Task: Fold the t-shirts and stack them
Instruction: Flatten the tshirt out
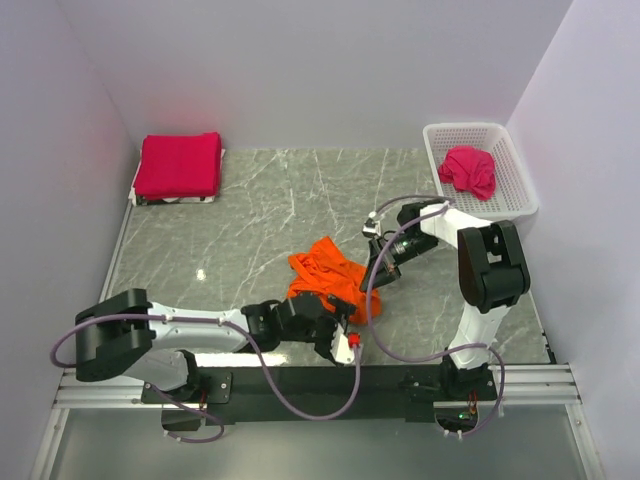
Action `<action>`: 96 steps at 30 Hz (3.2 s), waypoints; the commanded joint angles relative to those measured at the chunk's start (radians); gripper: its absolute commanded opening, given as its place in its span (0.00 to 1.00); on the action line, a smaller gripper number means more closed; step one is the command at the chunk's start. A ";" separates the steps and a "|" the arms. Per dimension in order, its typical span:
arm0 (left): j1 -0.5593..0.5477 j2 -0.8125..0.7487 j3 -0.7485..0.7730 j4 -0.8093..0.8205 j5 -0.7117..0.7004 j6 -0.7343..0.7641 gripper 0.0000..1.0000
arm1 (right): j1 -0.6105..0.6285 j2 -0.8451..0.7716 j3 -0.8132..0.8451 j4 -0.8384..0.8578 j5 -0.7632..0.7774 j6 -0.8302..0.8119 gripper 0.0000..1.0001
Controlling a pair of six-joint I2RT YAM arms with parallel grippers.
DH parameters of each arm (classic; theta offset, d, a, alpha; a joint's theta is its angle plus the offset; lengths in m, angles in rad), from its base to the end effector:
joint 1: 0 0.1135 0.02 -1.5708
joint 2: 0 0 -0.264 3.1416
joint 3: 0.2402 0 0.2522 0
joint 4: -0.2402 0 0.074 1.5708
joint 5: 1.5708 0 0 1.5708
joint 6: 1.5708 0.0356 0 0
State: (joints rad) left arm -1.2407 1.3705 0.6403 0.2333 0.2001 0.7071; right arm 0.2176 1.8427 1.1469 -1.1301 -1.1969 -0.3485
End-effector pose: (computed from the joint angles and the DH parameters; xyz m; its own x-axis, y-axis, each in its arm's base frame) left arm 0.0859 -0.2726 0.2016 0.5216 0.4418 -0.7299 0.8483 -0.1771 0.4990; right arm 0.2813 0.0961 0.1726 -0.9394 -0.3354 -0.0704 -0.1812 0.3115 0.9328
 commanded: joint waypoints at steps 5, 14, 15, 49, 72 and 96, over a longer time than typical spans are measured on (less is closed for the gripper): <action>-0.043 0.064 -0.083 0.419 -0.267 0.123 0.86 | 0.101 0.134 0.163 -0.310 -0.187 -0.236 0.00; -0.043 0.064 -0.152 0.589 -0.424 0.242 0.83 | 0.180 0.171 0.188 -0.306 -0.216 -0.222 0.00; -0.043 0.052 -0.163 0.593 -0.424 0.256 0.83 | 0.183 0.185 0.189 -0.310 -0.219 -0.219 0.00; -0.029 -0.073 -0.174 0.307 -0.169 0.517 0.71 | 0.262 0.208 0.192 -0.310 -0.231 -0.219 0.00; 0.357 -0.800 -0.021 -0.650 -0.065 0.126 0.01 | -0.017 0.077 0.409 -0.021 0.188 0.066 0.79; 0.524 -0.961 -0.332 -0.713 -0.393 0.026 0.01 | 0.215 0.015 0.178 0.273 0.635 0.129 0.00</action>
State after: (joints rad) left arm -0.7322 0.3237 0.2794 -0.6849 -0.1253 0.7982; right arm 0.4767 1.8832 1.2507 -0.8623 -0.6067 -0.2085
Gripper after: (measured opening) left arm 0.028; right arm 0.029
